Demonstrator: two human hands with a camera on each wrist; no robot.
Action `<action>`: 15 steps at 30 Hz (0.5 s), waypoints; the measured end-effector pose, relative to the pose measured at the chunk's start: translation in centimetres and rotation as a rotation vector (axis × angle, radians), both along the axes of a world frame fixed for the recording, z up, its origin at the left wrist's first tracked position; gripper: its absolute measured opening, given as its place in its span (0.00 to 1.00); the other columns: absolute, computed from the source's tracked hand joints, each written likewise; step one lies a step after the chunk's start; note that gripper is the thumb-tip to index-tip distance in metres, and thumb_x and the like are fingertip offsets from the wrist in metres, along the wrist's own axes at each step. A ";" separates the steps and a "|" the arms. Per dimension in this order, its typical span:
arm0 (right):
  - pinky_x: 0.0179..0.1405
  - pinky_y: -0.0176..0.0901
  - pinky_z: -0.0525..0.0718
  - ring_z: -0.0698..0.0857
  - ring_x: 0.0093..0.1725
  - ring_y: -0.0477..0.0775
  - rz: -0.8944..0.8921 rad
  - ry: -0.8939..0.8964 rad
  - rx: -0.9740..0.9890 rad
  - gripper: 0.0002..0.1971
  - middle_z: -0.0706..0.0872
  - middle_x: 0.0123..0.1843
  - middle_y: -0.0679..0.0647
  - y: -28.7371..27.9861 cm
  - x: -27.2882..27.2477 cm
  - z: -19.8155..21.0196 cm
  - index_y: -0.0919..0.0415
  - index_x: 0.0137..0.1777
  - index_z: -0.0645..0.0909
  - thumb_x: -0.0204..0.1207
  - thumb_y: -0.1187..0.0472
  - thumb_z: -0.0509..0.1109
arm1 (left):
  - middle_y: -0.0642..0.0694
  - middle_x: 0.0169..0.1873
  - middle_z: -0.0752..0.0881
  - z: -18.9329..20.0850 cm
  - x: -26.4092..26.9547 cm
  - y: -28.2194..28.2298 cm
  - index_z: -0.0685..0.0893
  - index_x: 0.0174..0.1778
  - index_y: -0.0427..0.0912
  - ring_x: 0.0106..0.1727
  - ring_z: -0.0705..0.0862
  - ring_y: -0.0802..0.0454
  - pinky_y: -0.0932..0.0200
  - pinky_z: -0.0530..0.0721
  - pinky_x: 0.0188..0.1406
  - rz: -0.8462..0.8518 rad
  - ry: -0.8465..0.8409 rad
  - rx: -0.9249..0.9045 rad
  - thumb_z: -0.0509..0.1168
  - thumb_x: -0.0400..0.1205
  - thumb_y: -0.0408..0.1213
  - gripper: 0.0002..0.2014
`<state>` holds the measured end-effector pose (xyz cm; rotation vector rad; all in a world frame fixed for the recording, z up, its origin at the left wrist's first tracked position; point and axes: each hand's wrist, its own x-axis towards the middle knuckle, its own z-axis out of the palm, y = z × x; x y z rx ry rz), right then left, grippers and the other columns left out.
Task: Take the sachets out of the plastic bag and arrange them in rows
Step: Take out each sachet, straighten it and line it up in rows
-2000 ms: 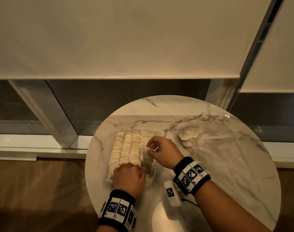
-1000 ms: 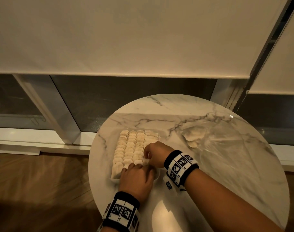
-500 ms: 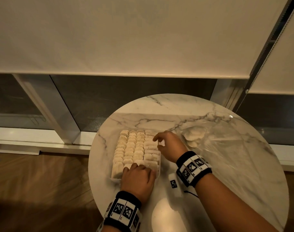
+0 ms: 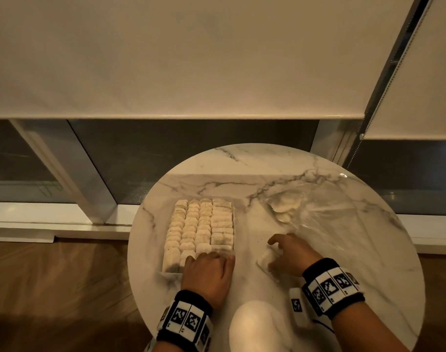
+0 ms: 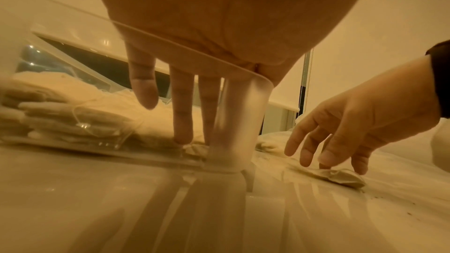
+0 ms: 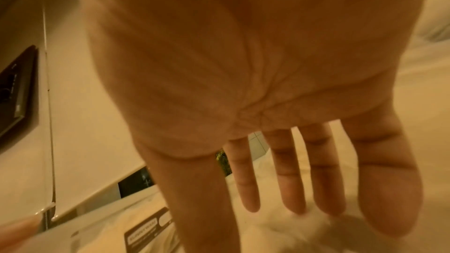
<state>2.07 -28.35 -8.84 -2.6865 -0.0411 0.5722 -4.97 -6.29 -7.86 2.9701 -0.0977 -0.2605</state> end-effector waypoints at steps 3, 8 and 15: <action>0.68 0.47 0.80 0.77 0.69 0.55 0.016 -0.024 -0.048 0.36 0.75 0.70 0.52 0.0 -0.3 -0.6 0.43 0.75 0.75 0.66 0.51 0.83 | 0.52 0.56 0.86 0.0 -0.1 0.0 0.86 0.57 0.50 0.58 0.82 0.50 0.46 0.71 0.66 0.007 0.008 -0.006 0.38 0.89 0.56 0.29; 0.60 0.42 0.80 0.80 0.65 0.55 0.013 -0.019 -0.037 0.35 0.77 0.67 0.52 0.3 -0.5 -0.8 0.45 0.74 0.76 0.66 0.56 0.83 | 0.52 0.62 0.85 -0.2 -0.1 0.0 0.85 0.62 0.50 0.62 0.82 0.51 0.47 0.70 0.68 0.017 0.020 -0.025 0.38 0.89 0.57 0.30; 0.44 0.34 0.78 0.85 0.56 0.51 -0.011 0.011 0.040 0.29 0.85 0.61 0.53 0.4 -0.9 -0.7 0.51 0.70 0.80 0.67 0.62 0.79 | 0.52 0.58 0.86 -0.2 0.0 0.2 0.85 0.57 0.51 0.59 0.81 0.51 0.49 0.71 0.65 0.013 -0.014 -0.041 0.39 0.89 0.58 0.29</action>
